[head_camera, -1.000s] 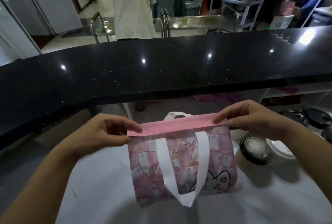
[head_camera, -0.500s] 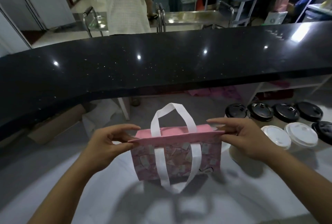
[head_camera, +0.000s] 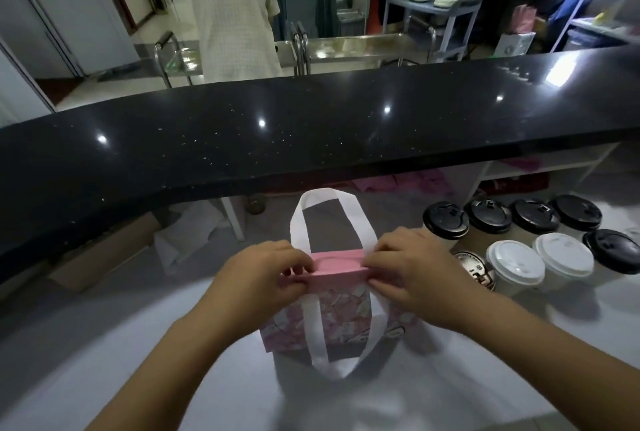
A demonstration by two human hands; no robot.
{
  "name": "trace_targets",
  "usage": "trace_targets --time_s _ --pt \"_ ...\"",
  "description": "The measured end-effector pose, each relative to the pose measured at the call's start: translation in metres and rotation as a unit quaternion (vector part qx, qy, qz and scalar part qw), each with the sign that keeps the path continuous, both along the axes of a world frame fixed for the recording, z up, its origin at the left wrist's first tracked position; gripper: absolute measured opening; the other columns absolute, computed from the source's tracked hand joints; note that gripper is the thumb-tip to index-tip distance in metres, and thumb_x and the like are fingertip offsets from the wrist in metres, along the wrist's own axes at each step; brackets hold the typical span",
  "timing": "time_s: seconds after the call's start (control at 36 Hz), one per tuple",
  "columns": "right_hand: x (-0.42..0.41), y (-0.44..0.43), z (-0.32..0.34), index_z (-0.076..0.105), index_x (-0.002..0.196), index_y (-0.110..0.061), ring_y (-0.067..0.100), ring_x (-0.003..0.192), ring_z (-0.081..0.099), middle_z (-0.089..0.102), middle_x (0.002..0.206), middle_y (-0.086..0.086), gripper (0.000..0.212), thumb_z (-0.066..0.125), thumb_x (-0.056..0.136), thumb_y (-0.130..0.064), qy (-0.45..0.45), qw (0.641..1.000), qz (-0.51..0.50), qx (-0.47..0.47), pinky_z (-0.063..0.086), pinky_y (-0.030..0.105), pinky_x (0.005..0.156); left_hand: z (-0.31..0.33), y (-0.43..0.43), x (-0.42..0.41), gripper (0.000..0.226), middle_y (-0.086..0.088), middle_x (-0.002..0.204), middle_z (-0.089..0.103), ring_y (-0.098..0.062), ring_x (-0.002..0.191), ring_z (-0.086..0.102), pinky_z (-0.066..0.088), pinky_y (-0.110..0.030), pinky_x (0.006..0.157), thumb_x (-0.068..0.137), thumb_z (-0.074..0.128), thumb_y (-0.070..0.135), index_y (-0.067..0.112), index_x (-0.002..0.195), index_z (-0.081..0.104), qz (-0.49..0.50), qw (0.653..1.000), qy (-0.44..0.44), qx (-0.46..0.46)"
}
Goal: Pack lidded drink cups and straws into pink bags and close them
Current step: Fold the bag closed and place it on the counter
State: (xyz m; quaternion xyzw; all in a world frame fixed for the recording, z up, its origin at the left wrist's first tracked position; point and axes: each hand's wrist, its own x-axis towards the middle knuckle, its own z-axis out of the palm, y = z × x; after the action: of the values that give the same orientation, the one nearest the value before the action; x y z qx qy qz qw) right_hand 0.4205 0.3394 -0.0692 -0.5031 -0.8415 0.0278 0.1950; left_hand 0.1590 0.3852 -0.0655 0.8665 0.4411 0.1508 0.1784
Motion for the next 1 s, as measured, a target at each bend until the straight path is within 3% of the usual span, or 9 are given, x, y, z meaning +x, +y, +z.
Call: trace_targets --time_s 0.17,0.31,0.5,0.58,0.72,0.81,0.89,1.0 --pt "-0.015 0.015 -0.002 0.078 0.090 -0.027 0.021 0.086 0.056 0.066 0.080 -0.008 0.012 0.068 0.089 -0.033 -0.072 0.997 -0.005 0.006 0.033 0.035 0.074 0.002 0.005 0.027 0.018 0.014 0.096 0.072 -0.008 0.084 0.063 0.055 -0.025 0.073 0.091 0.069 0.035 0.035 0.108 0.075 -0.036 0.994 0.058 0.082" --pt "-0.010 0.020 -0.003 0.078 0.090 -0.028 0.019 0.085 0.053 0.065 0.077 -0.010 0.013 0.069 0.089 -0.037 -0.073 0.997 -0.004 0.003 0.031 0.036 0.077 0.003 0.013 0.029 0.018 0.012 0.098 0.075 -0.005 0.080 0.064 0.055 -0.018 0.078 0.090 0.073 0.032 0.031 0.108 0.078 -0.037 0.997 0.062 0.035" --pt "0.017 0.015 0.002 0.074 0.110 -0.036 0.011 0.097 0.049 0.068 0.097 -0.016 0.026 0.064 0.090 -0.050 -0.036 0.996 -0.051 -0.063 0.027 0.032 0.081 0.009 0.020 0.005 0.026 0.023 0.094 0.067 0.003 0.080 0.063 0.052 -0.007 0.071 0.089 0.075 0.027 0.036 0.114 0.074 -0.034 0.996 0.054 -0.061" --pt "0.034 0.009 0.006 0.076 0.109 -0.034 0.013 0.099 0.052 0.069 0.100 -0.015 0.022 0.067 0.091 -0.043 -0.026 0.994 -0.074 -0.075 0.035 0.036 0.089 0.013 0.023 -0.013 0.025 0.032 0.085 0.061 0.004 0.079 0.065 0.050 -0.005 0.064 0.088 0.075 0.026 0.037 0.110 0.075 -0.008 0.995 0.041 -0.089" --pt "0.036 0.001 0.004 0.081 0.096 -0.024 0.022 0.092 0.061 0.075 0.087 -0.007 0.011 0.075 0.087 -0.026 -0.009 0.997 -0.059 -0.047 0.042 0.041 0.088 0.011 0.022 -0.023 0.017 0.031 0.079 0.059 0.001 0.077 0.066 0.050 -0.004 0.062 0.087 0.074 0.024 0.028 0.103 0.080 0.015 0.996 0.037 -0.078" --pt "0.036 0.002 0.006 0.081 0.095 -0.024 0.020 0.090 0.061 0.075 0.086 -0.007 0.012 0.076 0.086 -0.029 0.001 0.997 -0.055 -0.057 0.047 0.044 0.087 0.012 0.020 -0.025 0.014 0.029 0.079 0.063 -0.001 0.077 0.067 0.052 -0.006 0.061 0.087 0.075 0.022 0.028 0.099 0.079 0.034 0.995 0.016 -0.089" --pt "0.050 0.003 0.007 0.080 0.098 -0.028 0.012 0.093 0.059 0.073 0.090 -0.012 0.016 0.077 0.085 -0.035 0.035 0.993 -0.052 -0.097 0.049 0.037 0.086 0.015 0.019 -0.031 0.017 0.023 0.084 0.069 -0.003 0.080 0.069 0.055 -0.010 0.066 0.086 0.076 0.021 0.033 0.098 0.077 0.043 0.994 0.007 -0.104" --pt "0.064 0.000 -0.002 0.081 0.095 -0.020 0.013 0.089 0.060 0.072 0.088 -0.009 0.011 0.079 0.084 -0.020 0.067 0.992 -0.040 -0.095 0.051 0.039 0.085 0.020 0.018 -0.040 0.016 0.013 0.086 0.075 -0.007 0.082 0.071 0.059 -0.022 0.078 0.083 0.078 0.016 0.027 0.094 0.079 0.063 0.993 -0.017 -0.094"
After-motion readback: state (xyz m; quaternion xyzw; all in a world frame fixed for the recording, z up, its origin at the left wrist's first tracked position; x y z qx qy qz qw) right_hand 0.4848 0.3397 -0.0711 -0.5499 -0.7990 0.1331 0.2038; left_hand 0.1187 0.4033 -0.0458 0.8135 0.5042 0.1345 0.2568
